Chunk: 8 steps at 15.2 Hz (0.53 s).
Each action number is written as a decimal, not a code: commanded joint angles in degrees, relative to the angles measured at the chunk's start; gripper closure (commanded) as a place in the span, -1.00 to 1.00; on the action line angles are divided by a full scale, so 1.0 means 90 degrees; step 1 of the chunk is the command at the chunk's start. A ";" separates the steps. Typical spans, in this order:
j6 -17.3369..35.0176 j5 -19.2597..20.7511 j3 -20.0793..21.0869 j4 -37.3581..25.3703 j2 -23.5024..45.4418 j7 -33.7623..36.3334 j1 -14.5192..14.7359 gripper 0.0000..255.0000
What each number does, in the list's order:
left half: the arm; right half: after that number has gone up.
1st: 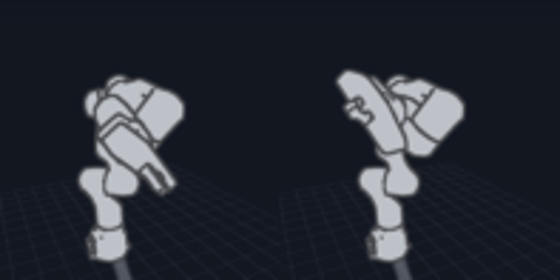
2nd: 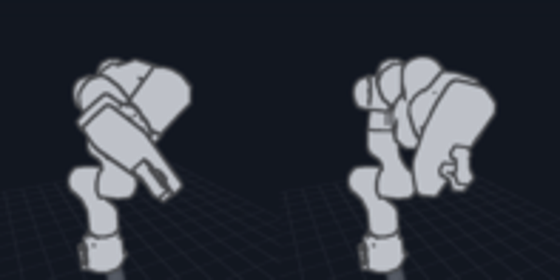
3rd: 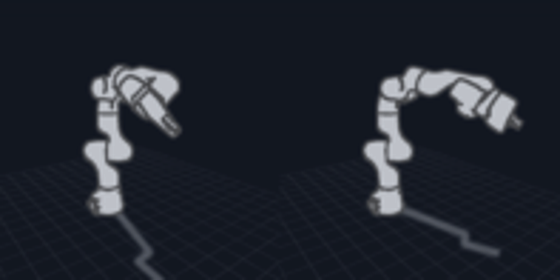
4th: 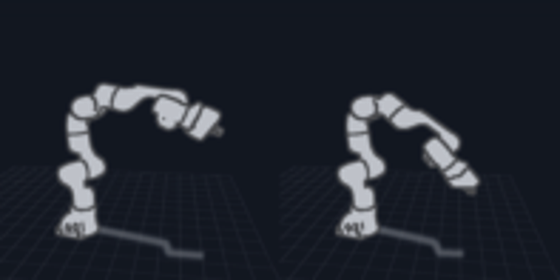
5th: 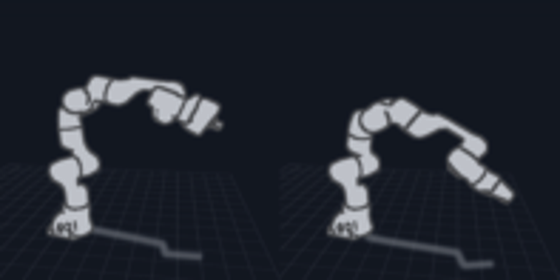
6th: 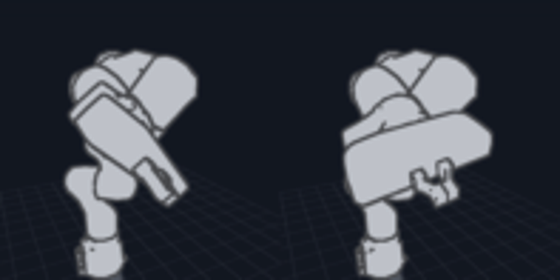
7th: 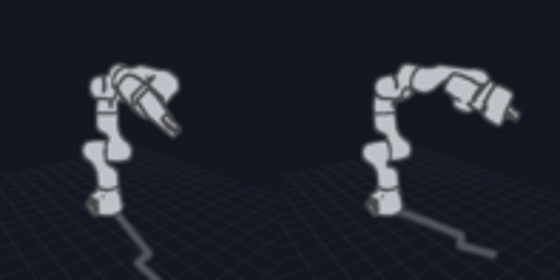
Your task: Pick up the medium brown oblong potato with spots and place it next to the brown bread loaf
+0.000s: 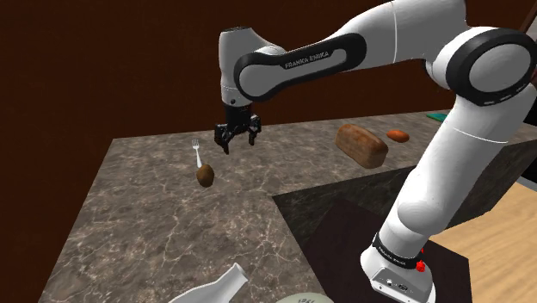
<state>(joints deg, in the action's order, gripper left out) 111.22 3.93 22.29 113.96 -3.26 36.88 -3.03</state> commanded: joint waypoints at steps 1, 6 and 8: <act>0.0008 0.0274 0.0107 -0.0427 0.0601 0.0569 0.0045 -1.00; -0.0182 0.0910 0.0076 -0.1682 0.2090 0.1680 0.0318 -1.00; -0.0320 0.1110 -0.0010 -0.2267 0.2688 0.2042 0.0479 -1.00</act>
<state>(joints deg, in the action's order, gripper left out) 108.78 13.00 22.53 95.77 18.42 53.42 0.62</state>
